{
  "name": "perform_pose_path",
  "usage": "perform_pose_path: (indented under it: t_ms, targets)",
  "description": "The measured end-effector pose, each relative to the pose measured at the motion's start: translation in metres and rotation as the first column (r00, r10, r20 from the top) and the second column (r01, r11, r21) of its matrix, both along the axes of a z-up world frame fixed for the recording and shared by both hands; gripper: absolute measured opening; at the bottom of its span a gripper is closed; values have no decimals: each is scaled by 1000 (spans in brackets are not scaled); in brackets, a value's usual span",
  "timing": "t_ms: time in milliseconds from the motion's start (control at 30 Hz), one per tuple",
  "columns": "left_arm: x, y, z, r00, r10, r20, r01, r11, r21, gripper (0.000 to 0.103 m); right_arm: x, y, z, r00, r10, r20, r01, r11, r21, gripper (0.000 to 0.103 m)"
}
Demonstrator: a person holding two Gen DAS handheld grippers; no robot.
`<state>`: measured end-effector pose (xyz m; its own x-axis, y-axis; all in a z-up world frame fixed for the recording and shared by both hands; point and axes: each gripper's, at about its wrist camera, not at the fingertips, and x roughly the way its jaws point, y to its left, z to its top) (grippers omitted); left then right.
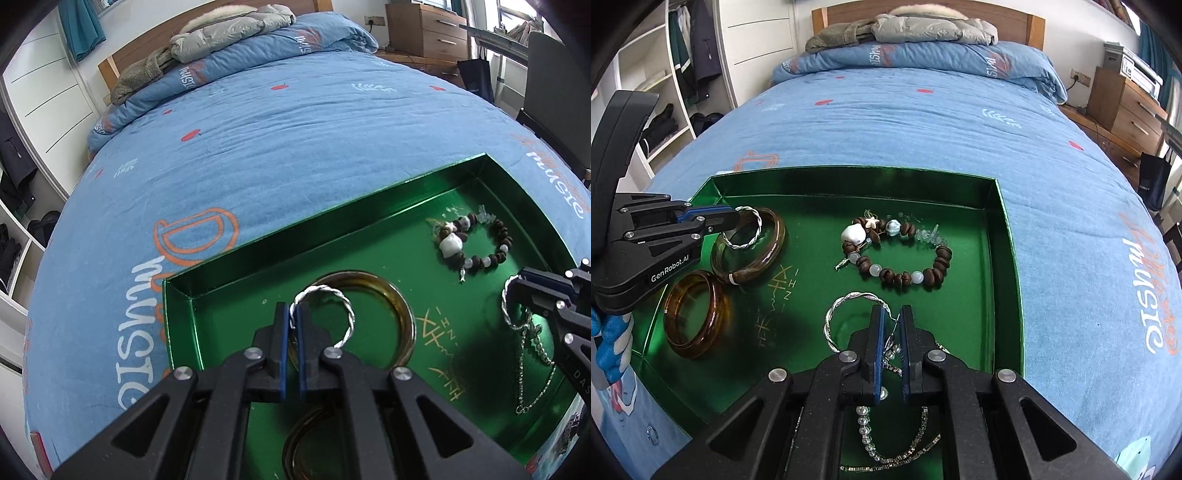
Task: Organize jewelry
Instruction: 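Carry the twisted ring and silver bangle into the green tray, then withdraw both tools from the tray back over the remaining jewelry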
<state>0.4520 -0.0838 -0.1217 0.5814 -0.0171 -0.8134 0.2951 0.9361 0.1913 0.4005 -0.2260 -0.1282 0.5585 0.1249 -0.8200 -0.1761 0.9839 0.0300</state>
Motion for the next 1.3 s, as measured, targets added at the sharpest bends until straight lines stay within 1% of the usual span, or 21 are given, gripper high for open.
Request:
perform_pose_path:
  t_ms: [133, 200, 233, 300, 400, 467, 533, 567, 600, 767, 833, 900, 1000, 1133, 1300]
  targets:
    - [2, 3, 1, 1000, 11, -12, -11, 1000, -26, 5, -2, -2, 1, 1000, -8, -4, 8, 1000, 10, 10]
    - [2, 5, 2, 1000, 16, -19, -17, 999, -34, 5, -4, -3, 1, 1000, -16, -8, 16, 1000, 10, 17]
    - [2, 6, 3, 1000, 19, -24, -20, 999, -40, 5, -5, -5, 2, 1000, -21, -8, 21, 1000, 13, 18]
    - [0, 11, 7, 999, 26, -30, -28, 998, -57, 5, -9, -8, 5, 1000, -30, -4, 31, 999, 23, 19]
    - [-6, 18, 20, 999, 42, -23, -44, 996, -81, 6, -18, -11, 17, 999, -41, 13, 41, 999, 26, 20]
    - [-14, 24, 35, 999, 52, -13, -53, 994, -101, 9, -26, -14, 28, 998, -50, 31, 49, 998, 30, 21]
    - [-25, 31, 52, 998, 60, 5, -59, 992, -114, 15, -37, -18, 43, 997, -61, 53, 59, 998, 38, 22]
    - [-31, 34, 62, 998, 64, 17, -62, 991, -116, 20, -44, -20, 50, 996, -67, 67, 64, 997, 44, 24]
    - [-37, 38, 71, 997, 69, 30, -65, 991, -120, 21, -51, -21, 59, 994, -73, 80, 69, 996, 51, 25]
    - [-77, 58, 123, 990, 93, 102, -77, 986, -150, 21, -94, -25, 102, 985, -88, 150, 78, 995, 68, 26]
    - [-98, 67, 146, 985, 101, 139, -76, 982, -172, 21, -115, -28, 121, 978, -94, 186, 81, 994, 77, 27]
    - [-119, 77, 168, 979, 110, 169, -75, 977, -202, 21, -137, -31, 142, 970, -100, 222, 81, 993, 90, 30]
    - [-151, 90, 197, 968, 128, 215, -76, 969, -234, 21, -172, -35, 171, 955, -105, 277, 79, 992, 103, 32]
    - [-192, 105, 223, 959, 137, 247, -76, 967, -242, 22, -218, -36, 201, 939, -88, 333, 61, 994, 91, 32]
    - [-235, 121, 242, 949, 141, 282, -64, 962, -265, 22, -271, -33, 224, 919, -56, 391, 34, 997, 63, 32]
